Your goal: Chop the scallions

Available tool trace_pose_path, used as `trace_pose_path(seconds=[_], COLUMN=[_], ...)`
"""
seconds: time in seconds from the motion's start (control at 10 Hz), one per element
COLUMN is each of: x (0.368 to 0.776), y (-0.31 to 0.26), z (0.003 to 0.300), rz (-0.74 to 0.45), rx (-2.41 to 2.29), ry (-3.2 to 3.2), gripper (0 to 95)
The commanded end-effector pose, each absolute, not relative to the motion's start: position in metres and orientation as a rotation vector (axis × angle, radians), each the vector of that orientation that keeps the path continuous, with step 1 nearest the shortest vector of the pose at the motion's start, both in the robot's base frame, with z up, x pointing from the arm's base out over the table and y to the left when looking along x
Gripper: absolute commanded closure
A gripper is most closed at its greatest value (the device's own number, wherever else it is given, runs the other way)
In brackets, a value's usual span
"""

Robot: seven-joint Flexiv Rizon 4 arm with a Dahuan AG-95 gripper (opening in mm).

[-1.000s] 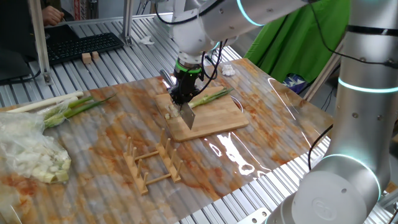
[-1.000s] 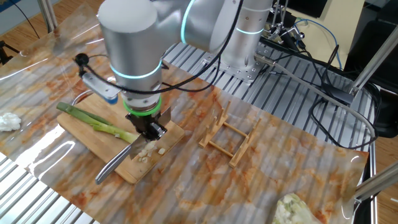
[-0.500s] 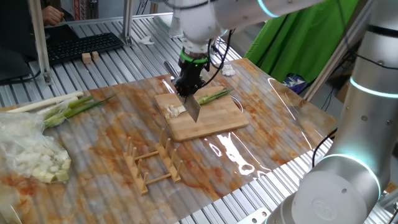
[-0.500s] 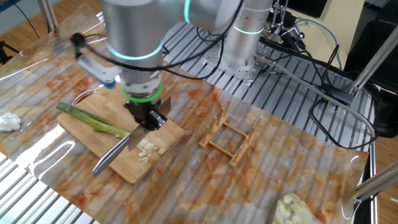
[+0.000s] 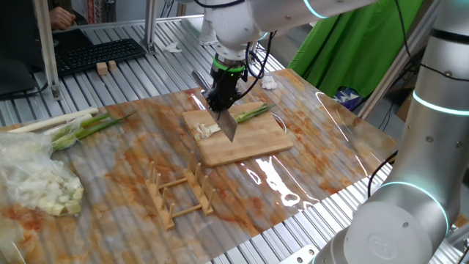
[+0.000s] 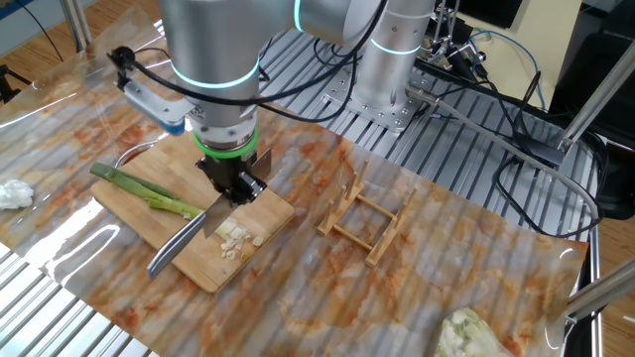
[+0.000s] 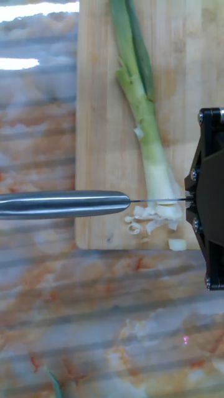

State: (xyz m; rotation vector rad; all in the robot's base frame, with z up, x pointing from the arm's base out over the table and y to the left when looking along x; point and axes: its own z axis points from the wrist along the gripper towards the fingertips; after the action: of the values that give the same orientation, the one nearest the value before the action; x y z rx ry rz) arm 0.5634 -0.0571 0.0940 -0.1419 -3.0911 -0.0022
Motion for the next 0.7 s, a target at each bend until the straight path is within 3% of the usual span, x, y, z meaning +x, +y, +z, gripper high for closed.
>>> trace_pose_path(seconds=[0.1, 0.7], x=[0.5656, 0.5676], y=[-0.0573, -0.0610], z=[0.0918, 0.0865], rz=[0.000, -0.001], rx=[-0.139, -0.140], ry=[-3.089, -3.090], gripper=[95.0, 95.0])
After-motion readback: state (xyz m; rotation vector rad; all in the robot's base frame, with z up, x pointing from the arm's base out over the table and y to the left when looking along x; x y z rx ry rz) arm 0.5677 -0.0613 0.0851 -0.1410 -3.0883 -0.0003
